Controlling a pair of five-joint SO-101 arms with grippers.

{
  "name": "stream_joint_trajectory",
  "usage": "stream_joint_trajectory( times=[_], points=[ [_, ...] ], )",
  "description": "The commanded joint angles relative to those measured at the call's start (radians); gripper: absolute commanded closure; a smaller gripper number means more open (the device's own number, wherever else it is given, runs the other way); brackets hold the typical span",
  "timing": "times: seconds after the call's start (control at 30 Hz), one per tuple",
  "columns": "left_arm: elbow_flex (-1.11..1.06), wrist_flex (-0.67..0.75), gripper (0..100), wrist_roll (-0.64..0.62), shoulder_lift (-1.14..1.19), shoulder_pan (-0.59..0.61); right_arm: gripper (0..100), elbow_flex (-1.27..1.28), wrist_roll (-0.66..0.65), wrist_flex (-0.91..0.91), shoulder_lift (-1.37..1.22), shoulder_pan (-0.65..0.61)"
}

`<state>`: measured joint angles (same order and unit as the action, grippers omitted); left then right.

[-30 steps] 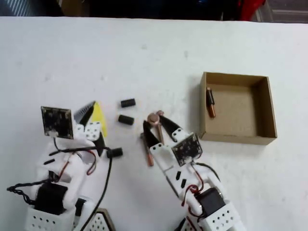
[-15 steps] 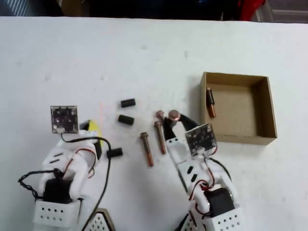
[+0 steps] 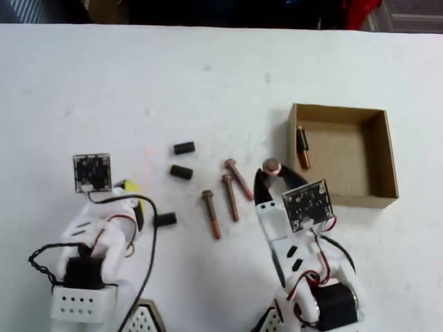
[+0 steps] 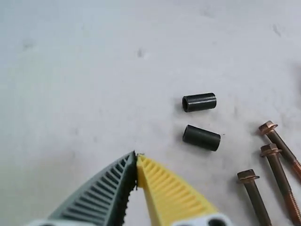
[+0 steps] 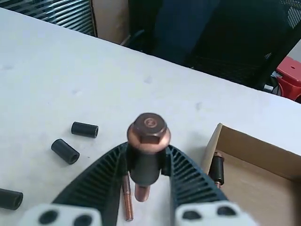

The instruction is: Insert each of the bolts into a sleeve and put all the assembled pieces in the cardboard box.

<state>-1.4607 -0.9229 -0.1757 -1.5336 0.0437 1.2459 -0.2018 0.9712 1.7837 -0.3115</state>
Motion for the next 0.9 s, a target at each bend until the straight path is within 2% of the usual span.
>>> stream_joint_trajectory(
  times=[0.0, 0.13, 0.27, 0.63, 0.87],
  points=[
    [0.035, -0.014, 98, 0.008, -0.016, 0.062, 98.2, -0.126, -0.029, 0.03, -0.044, 0.01],
    [0.107, -0.08, 98, 0.008, -0.016, 0.058, 98.2, -0.235, -0.028, 0.042, -0.232, 0.012],
    [0.124, -0.089, 98, 0.008, -0.016, 0.058, 98.2, -0.385, -0.026, 0.044, -0.472, 0.021],
    [0.152, -0.141, 98, 0.011, -0.018, 0.056, 98.1, -0.743, -0.023, 0.044, -1.049, 0.18],
    [0.149, -0.227, 98, 0.012, -0.193, 0.056, 98.1, -0.898, -0.023, 0.044, -1.271, 0.239]
  ],
)
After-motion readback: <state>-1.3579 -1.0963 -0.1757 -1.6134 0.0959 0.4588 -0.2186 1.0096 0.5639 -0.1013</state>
